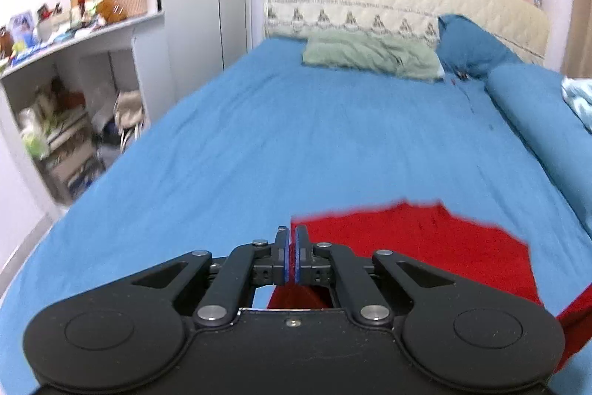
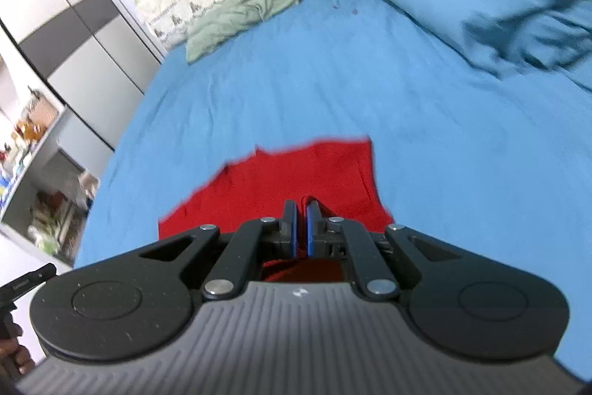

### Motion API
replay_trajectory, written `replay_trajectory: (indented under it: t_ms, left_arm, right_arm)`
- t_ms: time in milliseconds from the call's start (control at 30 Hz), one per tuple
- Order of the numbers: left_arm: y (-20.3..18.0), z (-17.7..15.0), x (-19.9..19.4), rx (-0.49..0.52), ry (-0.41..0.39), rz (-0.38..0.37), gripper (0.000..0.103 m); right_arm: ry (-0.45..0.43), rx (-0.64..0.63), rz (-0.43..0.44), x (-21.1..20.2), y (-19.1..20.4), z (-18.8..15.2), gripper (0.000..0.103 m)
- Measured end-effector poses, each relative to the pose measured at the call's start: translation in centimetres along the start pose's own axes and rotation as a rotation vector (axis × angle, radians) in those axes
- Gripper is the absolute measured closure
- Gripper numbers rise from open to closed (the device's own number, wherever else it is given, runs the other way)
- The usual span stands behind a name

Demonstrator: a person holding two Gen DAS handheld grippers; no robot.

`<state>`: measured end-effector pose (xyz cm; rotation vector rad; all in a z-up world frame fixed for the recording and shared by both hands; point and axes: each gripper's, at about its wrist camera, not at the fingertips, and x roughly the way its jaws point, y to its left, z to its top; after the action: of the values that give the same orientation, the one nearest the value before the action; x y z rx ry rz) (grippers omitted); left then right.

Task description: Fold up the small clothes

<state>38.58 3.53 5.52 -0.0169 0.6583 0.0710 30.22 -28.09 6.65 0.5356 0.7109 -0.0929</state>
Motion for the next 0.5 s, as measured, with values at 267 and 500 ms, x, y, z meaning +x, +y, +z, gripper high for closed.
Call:
replay_trajectory:
  t_ms: [267,500]
  left_arm:
    - [-2.8,1.1,17.1,-0.061,0.029,0.076,0.101]
    - [-3.4,-1.5,25.7,0.002,0.083,0.112,0.101]
  right_arm:
    - [0.039,-0.006,-0.030,18.4,-2.5,6.2,0.083]
    - [0.108,-0.039,-0.127,29.4,-5.3,4.7,0.083]
